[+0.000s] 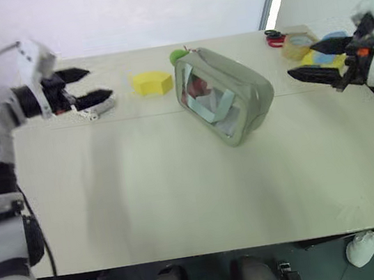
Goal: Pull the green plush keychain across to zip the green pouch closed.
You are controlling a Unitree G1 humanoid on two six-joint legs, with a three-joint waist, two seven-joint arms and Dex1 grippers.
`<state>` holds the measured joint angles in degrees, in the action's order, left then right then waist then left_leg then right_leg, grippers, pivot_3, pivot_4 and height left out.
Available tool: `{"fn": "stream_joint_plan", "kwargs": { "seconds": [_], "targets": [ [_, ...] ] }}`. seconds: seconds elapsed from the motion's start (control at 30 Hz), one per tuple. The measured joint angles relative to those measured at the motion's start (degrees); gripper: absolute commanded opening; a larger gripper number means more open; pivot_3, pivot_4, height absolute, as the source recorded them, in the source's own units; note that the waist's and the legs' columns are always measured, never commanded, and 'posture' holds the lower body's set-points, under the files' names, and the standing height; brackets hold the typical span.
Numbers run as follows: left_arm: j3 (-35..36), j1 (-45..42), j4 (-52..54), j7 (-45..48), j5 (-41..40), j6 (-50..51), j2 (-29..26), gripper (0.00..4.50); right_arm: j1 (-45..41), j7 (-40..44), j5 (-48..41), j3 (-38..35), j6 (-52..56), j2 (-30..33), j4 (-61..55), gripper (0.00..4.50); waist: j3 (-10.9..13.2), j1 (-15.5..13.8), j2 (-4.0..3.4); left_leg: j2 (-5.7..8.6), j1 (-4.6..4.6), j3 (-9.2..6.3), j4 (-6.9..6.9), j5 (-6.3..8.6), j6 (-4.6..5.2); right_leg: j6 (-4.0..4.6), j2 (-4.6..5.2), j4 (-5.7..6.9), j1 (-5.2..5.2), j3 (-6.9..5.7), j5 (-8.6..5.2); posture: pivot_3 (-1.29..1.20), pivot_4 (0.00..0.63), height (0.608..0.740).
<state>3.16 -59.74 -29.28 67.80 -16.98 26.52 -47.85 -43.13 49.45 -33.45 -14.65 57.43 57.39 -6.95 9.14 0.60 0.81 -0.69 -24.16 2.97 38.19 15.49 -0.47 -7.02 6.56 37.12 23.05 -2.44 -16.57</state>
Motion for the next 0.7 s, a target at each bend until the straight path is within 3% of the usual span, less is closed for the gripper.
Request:
{"fn": "stream_joint_plan", "kwargs": {
  "seconds": [0.2,0.7],
  "targets": [
    [-0.37,0.50,-2.12,0.71,0.30,-0.96,2.71,4.47,2.34,-4.83,-3.35,-0.02,3.56,-5.77,-6.54,4.50,0.02,0.00,0.03,0.00,-0.23,-0.03,0.08,-0.04,-0.06,0.00,0.02,0.05,0.19,-0.01,0.00,0.00,0.150,0.740],
    [-0.20,3.06,-1.29,0.08,1.22,-2.20,2.77,4.47,-0.12,-8.13,-3.87,0.45,3.52,-5.68,-6.36,4.50,0.02,0.06,0.03,-0.01,-0.22,-0.04,0.07,-0.03,-0.05,0.00,0.02,0.07,0.21,0.00,0.00,0.00,0.150,0.740]
  ]
}}
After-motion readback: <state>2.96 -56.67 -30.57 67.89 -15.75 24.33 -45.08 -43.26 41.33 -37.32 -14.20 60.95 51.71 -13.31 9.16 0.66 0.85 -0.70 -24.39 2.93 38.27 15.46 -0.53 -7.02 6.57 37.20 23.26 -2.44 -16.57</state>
